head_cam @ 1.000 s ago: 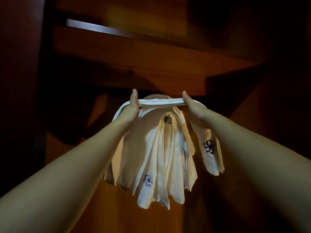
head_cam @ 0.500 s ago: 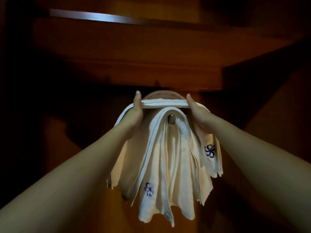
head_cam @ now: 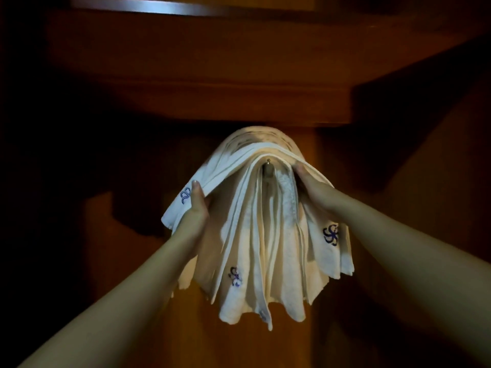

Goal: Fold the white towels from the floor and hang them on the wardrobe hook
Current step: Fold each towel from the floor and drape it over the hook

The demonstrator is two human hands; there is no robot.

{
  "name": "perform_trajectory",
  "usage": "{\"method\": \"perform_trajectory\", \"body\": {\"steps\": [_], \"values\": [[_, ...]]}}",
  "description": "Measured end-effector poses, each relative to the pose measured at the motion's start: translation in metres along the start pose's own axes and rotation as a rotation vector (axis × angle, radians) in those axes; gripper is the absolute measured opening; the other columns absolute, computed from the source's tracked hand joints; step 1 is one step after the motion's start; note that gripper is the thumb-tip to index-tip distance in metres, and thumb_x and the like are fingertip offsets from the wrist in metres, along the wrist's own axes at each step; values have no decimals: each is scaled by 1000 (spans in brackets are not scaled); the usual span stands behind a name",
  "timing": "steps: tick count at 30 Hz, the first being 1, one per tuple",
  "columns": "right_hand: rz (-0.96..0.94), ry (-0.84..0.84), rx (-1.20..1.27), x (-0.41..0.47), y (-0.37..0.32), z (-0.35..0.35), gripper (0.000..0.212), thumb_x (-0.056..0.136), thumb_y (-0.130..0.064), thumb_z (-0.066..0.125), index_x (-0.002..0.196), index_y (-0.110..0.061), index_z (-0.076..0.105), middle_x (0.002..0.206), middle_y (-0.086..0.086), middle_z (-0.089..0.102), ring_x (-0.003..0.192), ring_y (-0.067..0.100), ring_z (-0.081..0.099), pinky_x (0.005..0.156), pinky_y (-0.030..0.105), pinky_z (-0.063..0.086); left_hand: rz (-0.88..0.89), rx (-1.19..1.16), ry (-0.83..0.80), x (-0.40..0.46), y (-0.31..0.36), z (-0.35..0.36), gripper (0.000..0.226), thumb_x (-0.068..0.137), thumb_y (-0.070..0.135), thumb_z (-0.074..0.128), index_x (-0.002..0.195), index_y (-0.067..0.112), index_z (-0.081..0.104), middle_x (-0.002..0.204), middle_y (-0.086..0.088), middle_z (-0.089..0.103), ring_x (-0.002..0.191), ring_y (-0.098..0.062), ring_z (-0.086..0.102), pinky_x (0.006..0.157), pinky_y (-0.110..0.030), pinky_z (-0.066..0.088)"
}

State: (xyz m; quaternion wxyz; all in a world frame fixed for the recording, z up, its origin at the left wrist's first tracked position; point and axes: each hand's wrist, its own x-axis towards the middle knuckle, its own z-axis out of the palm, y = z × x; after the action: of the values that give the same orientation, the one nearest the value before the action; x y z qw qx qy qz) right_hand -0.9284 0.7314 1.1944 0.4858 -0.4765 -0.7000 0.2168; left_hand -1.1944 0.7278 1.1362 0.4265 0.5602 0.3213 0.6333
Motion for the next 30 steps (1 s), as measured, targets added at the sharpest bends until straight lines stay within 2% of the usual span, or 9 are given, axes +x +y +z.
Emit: {"method": "perform_trajectory", "body": {"steps": [6, 9, 14, 16, 19, 21, 24, 26, 30], "values": [[50, -34, -3, 1, -6, -4, 89, 86, -87, 23, 156, -33, 35, 155, 4, 46, 141, 22, 44, 122, 48, 28, -50, -3, 75, -3, 18, 0, 88, 95, 75, 16, 154, 14, 38, 158, -12, 39, 146, -27, 35, 123, -41, 23], [119, -112, -120, -18, -8, -7, 91, 79, -89, 30, 138, -24, 58, 128, -1, 66, 120, 19, 63, 102, 39, 49, -187, -39, -57, -34, 18, 6, 97, 94, 77, 14, 136, 2, 59, 137, -18, 60, 126, -25, 56, 109, -33, 41], [-211, 440, 42, -46, -3, -12, 41, 103, -47, 45, 86, -24, 74, 81, -5, 76, 73, 7, 72, 60, 24, 55, 336, 37, 110, -65, 36, 3, 79, 94, 71, 24, 90, 15, 79, 97, -5, 78, 97, -20, 72, 89, -39, 52], [-259, 593, 55, -48, -3, -4, 29, 101, -47, 43, 102, -34, 69, 91, -17, 69, 82, -7, 63, 65, 19, 47, 468, 117, 272, -55, 44, 10, 59, 102, 56, 27, 112, 20, 72, 117, 1, 72, 115, -14, 63, 101, -38, 48], [-64, 393, 147, -34, 6, 14, 51, 102, -61, 36, 145, -36, 46, 128, -14, 58, 107, -3, 56, 84, 31, 49, 177, 121, 130, -31, 42, 26, 61, 107, 56, 20, 147, 20, 48, 149, -5, 51, 138, -20, 46, 108, -31, 34], [126, 207, 306, -25, 18, 26, 77, 94, -76, 33, 154, -27, 37, 142, 6, 57, 128, 24, 56, 108, 51, 46, -48, -24, -3, -22, 31, 34, 70, 104, 61, 17, 143, 15, 52, 140, -12, 59, 118, -17, 65, 96, -27, 52], [220, 106, 451, -21, 38, 43, 87, 92, -79, 29, 153, -18, 39, 136, 15, 61, 128, 29, 58, 114, 51, 42, -173, -76, 32, -16, 13, 44, 62, 102, 65, 20, 114, 22, 63, 92, -5, 73, 71, -14, 69, 47, -23, 54], [185, 115, 474, -24, 48, 60, 78, 97, -74, 32, 156, -22, 35, 139, 12, 59, 131, 28, 55, 114, 52, 42, -258, -103, 79, -19, 4, 51, 64, 98, 71, 25, 111, 22, 65, 72, -4, 71, 74, -19, 63, 47, -29, 51], [206, 127, 259, -41, 69, 93, 71, 101, -68, 30, 161, -31, 17, 161, 5, 34, 150, 27, 30, 122, 57, 26, -349, -92, 49, -24, -10, 57, 82, 95, 76, 25, 135, 12, 57, 94, -11, 66, 81, -26, 61, 58, -36, 47]]}}
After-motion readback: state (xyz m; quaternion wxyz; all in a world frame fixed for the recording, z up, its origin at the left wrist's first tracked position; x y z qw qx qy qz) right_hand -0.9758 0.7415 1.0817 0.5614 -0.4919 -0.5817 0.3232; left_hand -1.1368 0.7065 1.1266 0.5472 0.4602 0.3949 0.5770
